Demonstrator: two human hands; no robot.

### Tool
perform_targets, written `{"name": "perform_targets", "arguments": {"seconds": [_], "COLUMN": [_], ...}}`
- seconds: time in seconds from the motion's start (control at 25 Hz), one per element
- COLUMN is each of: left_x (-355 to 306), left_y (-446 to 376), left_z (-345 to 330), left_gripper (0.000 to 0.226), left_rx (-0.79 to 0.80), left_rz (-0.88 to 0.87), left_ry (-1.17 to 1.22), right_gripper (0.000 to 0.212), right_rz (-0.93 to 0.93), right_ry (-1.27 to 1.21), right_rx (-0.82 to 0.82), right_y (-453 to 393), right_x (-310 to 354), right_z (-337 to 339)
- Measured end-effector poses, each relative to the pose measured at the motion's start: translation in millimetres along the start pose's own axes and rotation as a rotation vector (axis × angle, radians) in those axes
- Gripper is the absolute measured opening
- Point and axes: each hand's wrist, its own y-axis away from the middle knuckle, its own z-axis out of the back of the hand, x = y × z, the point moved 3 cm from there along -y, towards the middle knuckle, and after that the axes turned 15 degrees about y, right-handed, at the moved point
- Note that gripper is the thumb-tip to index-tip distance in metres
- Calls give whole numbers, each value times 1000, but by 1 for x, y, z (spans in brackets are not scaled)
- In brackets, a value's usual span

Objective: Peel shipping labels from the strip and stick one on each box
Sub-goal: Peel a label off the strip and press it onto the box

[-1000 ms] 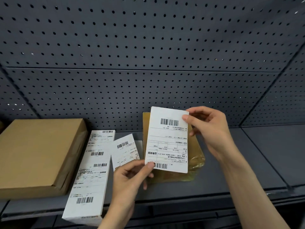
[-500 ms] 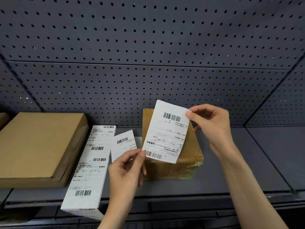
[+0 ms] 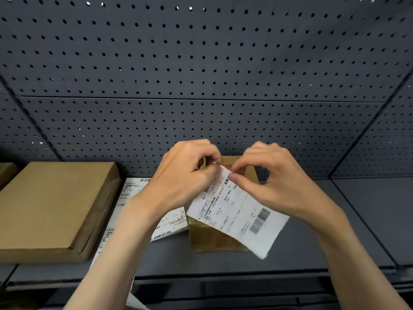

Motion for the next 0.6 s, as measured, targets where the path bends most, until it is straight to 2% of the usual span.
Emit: {"name": "perform_targets", "arguments": {"seconds": [0.08,0.2,0.28,0.32,0.4,0.48,0.6], "left_x": [-4,12,34,45,62,63,66], "left_y": [-6,0,10,15,27,35,33], "left_z": [-4,0,0,-6,-26,-42,-46], "left_gripper": [13,31,15,20,40,37,19], "left_rx": [-27,-272,-445,-457,-335,-225,-242], "left_rz": [0,51,184,305,505,541,520], "left_ry": [21,257,451,562,706,693,664], "right_gripper": [8,10,11,10,7,4,4], "right_rz": [-58,-317,-565,-697,-909,-1018,-1052], "right_ry": [-147,-359,-526,-610,-766,-886,-928], "right_rx": [45,-14,-139,-193,-269,-318,-333], "right_y": [-4,4,14,19,28,31,31], "right_x": [-4,-20,-33,-40,-49,-53,-52], "right_z": [-1,-6,-17,-25,-42,-58,-72]}}
